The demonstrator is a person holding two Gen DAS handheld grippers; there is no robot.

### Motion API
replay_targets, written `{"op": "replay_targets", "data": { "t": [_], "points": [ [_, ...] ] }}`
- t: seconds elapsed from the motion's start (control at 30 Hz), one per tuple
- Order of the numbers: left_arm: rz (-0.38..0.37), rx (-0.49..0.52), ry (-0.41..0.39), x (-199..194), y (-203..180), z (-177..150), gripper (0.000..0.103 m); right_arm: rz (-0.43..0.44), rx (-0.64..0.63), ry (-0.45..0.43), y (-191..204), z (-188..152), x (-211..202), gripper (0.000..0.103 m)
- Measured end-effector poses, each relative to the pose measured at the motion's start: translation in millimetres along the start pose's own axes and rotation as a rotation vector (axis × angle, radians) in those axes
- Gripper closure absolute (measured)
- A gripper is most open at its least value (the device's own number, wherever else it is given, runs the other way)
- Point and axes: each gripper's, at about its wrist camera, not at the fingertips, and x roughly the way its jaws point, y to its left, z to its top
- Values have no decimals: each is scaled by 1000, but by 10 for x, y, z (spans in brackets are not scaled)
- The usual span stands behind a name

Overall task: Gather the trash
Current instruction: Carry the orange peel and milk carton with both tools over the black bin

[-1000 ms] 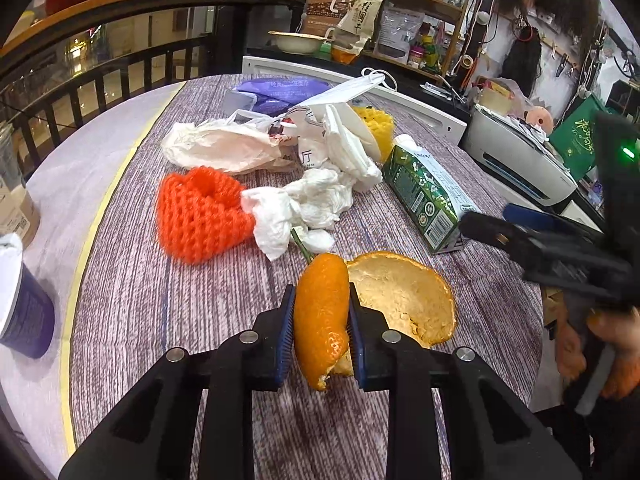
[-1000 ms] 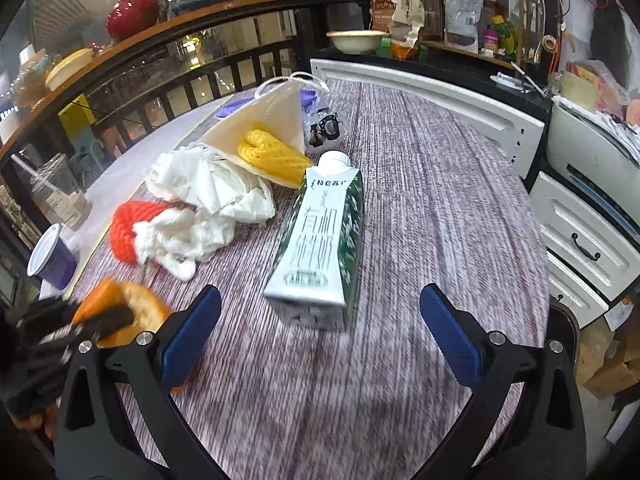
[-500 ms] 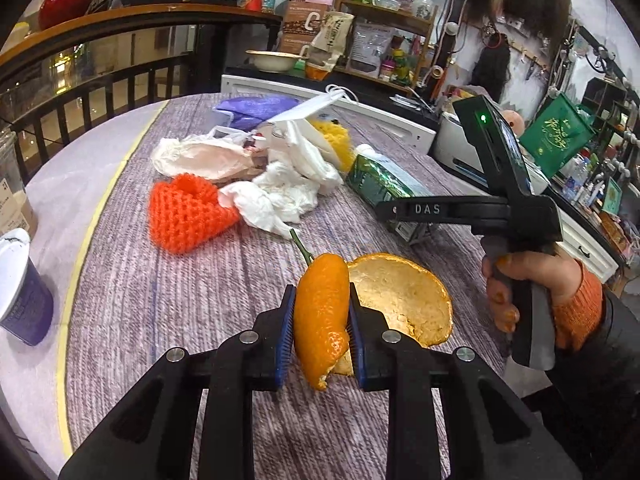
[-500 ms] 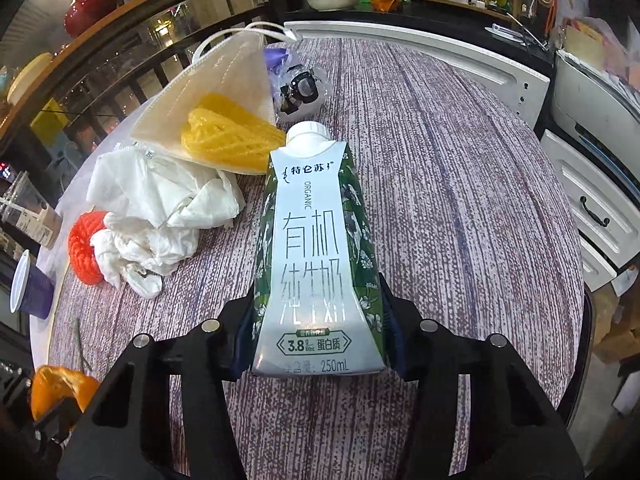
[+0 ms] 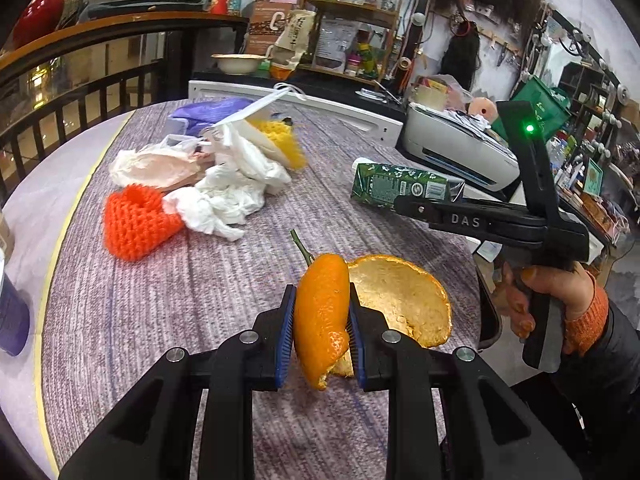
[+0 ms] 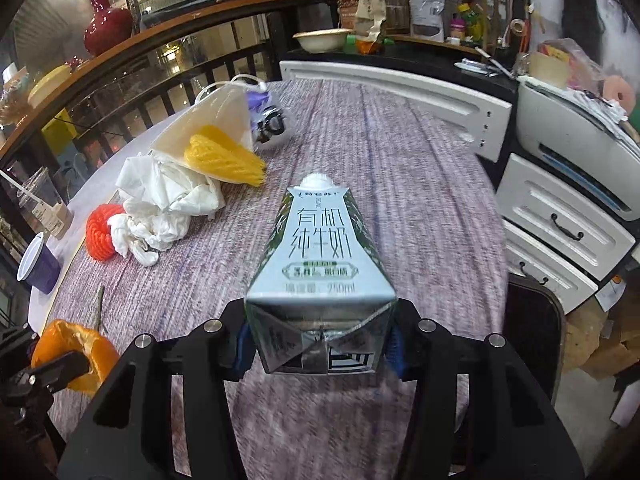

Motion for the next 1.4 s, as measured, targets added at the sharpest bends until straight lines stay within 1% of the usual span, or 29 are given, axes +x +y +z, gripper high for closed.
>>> {"op": "replay_targets", "data": {
  "t": [0.2,0.43,0.57,0.63,0.73,0.83,0.93,1.07,1.17,1.2,1.33,1.4],
  "points": [
    [-44,47,11,131,-304,90,79,-30,20,-55,-311,-145,-377,52],
    [-106,100,21,296,-729,178,79,-74,78,-74,-744,-326,-687,52],
    [-130,111,15,324,-891,246,79,-65,97,-96,-852,-359,-792,52],
    [-134,116,14,347,-945,269,79,-72,84,-114,-875,-355,-860,52],
    [-151,129,7,358,-1082,289,79,-104,82,-128,-994,-375,-953,52],
    [-177,147,7,400,-1246,319,79,-165,139,-123,-1302,-447,-1015,52],
    [-214,168,28,505,-1463,328,79,-215,194,-78,-1588,-577,-935,52],
    [-234,217,53,677,-1765,296,79,-242,239,55,-1897,-862,-549,52],
    [-244,225,91,848,-1922,239,79,-235,293,149,-2088,-1076,-209,52],
    [-247,232,104,910,-1984,208,79,-229,308,192,-2159,-1164,-66,52],
    [-239,259,141,1039,-2095,94,79,-197,371,316,-2341,-1449,399,52],
    [-240,269,160,1084,-2121,37,79,-182,396,363,-2389,-1544,583,52]
  ]
}}
